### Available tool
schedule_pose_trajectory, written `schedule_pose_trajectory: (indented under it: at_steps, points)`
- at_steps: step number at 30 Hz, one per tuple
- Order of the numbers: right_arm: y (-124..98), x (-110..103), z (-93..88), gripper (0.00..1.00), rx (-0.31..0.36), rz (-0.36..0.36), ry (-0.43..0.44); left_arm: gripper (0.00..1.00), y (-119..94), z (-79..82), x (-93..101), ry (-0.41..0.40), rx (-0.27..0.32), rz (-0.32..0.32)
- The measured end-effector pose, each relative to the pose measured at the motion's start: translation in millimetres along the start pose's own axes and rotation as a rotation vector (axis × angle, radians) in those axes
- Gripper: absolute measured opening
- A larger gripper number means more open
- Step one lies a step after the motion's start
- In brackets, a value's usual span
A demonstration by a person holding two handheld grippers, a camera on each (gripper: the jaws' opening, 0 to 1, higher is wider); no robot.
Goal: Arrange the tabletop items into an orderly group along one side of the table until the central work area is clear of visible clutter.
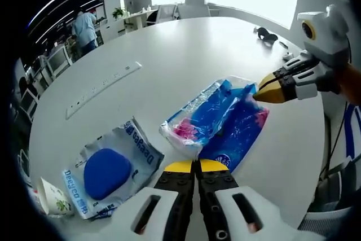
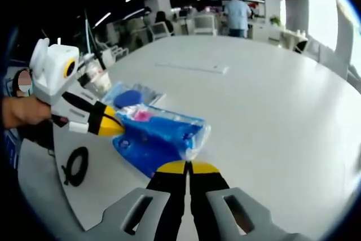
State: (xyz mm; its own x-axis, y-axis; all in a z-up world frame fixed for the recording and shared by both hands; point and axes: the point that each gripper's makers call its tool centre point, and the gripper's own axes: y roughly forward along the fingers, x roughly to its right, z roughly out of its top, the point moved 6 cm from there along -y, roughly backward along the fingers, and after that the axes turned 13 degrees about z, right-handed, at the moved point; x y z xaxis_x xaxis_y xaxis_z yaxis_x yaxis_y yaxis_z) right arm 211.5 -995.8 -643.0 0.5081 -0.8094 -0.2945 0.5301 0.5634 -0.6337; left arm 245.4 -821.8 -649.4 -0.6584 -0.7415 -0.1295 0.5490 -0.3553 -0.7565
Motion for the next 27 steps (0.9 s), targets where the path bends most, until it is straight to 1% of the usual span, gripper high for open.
schedule_pose_trajectory:
  at_steps: [12, 27]
  points:
    - [9.1, 11.4, 1.0, 0.0, -0.011, -0.008, -0.01, 0.0, 14.5, 3.6, -2.9, -0.003, -0.007, 0.004]
    - [18.3, 27.3, 0.6, 0.0, -0.012, -0.017, 0.003, 0.0, 32.3, 10.0, -4.1, -0.002, -0.017, 0.01]
